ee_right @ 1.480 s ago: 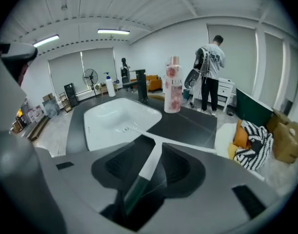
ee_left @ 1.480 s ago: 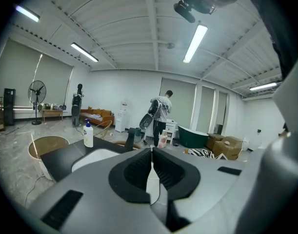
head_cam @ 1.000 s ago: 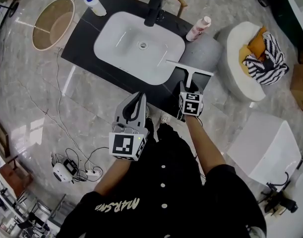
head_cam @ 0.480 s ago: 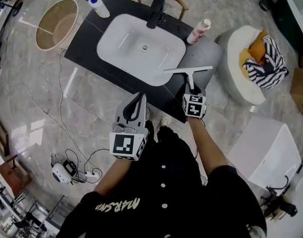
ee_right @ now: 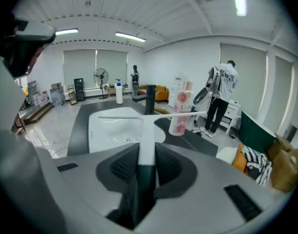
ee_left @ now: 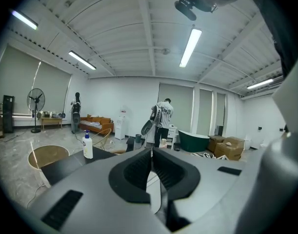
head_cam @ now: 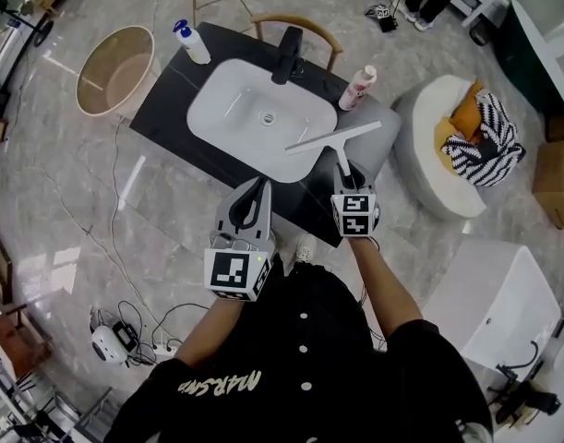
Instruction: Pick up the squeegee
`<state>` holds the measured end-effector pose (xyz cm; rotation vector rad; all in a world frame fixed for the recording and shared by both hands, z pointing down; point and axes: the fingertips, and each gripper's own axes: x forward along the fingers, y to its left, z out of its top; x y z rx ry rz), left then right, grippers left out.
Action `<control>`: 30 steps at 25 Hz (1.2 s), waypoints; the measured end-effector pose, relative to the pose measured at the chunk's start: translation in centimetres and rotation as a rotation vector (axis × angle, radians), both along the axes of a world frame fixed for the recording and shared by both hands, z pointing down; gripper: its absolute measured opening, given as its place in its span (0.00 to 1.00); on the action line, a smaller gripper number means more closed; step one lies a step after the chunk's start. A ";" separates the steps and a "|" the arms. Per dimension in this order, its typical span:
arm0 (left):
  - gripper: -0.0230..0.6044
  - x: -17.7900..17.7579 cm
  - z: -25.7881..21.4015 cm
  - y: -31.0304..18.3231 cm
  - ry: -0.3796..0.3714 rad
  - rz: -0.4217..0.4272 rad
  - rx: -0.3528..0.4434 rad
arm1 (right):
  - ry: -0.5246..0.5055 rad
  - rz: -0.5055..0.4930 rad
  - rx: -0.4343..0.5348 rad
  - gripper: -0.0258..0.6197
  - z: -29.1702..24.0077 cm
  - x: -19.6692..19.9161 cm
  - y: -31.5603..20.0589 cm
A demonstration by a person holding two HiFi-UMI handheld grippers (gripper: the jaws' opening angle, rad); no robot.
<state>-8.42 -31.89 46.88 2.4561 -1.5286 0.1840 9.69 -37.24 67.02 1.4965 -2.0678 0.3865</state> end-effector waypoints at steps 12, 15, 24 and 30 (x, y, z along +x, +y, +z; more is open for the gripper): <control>0.07 -1.5 -4.6 -1.1 0.009 -0.043 0.113 | -0.092 -0.175 0.256 0.16 -13.2 -4.9 -2.3; 0.07 -2.0 -5.7 -1.5 0.016 -0.062 0.140 | -0.141 -0.187 0.318 0.16 -16.8 -5.3 -2.5; 0.07 -3.0 -7.4 -2.3 0.024 -0.094 0.192 | -0.272 -0.181 0.498 0.16 -27.1 -5.1 -2.3; 0.07 -3.8 -8.6 -2.9 0.027 -0.107 0.219 | -0.289 -0.175 0.591 0.16 -30.9 -4.9 -2.1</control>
